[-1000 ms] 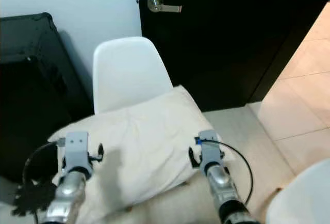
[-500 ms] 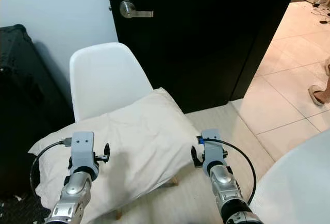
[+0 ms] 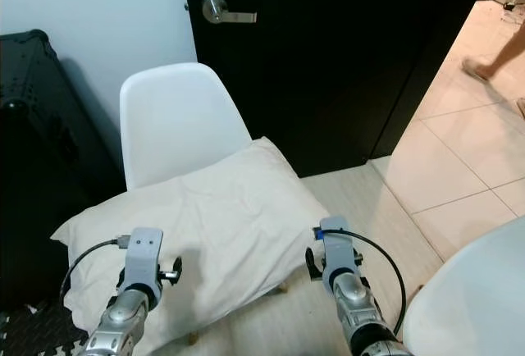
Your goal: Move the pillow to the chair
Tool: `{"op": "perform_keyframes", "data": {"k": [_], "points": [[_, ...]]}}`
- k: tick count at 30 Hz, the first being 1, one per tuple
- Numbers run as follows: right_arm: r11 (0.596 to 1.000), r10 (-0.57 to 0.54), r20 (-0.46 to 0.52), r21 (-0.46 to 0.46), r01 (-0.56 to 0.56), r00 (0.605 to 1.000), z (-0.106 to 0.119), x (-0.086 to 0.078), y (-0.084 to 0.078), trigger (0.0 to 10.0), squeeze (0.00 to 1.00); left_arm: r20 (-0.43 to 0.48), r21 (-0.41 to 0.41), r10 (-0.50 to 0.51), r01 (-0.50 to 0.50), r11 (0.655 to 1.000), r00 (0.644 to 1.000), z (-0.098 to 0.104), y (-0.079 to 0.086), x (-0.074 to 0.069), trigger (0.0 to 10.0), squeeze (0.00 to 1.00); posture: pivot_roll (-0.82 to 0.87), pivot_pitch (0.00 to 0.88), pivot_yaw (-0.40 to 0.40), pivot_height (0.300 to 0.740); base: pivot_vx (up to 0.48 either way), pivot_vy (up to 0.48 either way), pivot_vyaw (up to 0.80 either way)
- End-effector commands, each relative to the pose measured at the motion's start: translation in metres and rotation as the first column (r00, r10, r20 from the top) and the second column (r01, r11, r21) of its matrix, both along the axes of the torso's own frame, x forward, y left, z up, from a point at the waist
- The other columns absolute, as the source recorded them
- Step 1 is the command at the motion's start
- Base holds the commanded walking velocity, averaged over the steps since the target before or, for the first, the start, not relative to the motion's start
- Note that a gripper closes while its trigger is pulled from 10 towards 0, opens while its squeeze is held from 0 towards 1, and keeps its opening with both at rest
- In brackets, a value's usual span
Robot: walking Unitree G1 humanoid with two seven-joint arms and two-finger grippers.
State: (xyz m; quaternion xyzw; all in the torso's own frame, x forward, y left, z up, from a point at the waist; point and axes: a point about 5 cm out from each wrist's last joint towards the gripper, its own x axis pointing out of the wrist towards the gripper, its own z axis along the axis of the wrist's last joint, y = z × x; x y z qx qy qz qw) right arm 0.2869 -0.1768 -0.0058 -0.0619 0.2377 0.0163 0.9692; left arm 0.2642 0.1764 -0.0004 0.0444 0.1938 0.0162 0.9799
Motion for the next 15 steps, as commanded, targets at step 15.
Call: {"op": "perform_keyframes", "data": {"k": [15], "points": [[0.999,-0.021,0.005,0.029,0.021,1.0,-0.0029,-0.0043,-0.0026,10.0,0.0,0.036,0.039,-0.043,0.041,0.998,0.998,0.0032,-0.0057,0.0035,10.0,0.0,0.06,0.057,-0.048,0.74,0.0,0.0,-0.27]]}}
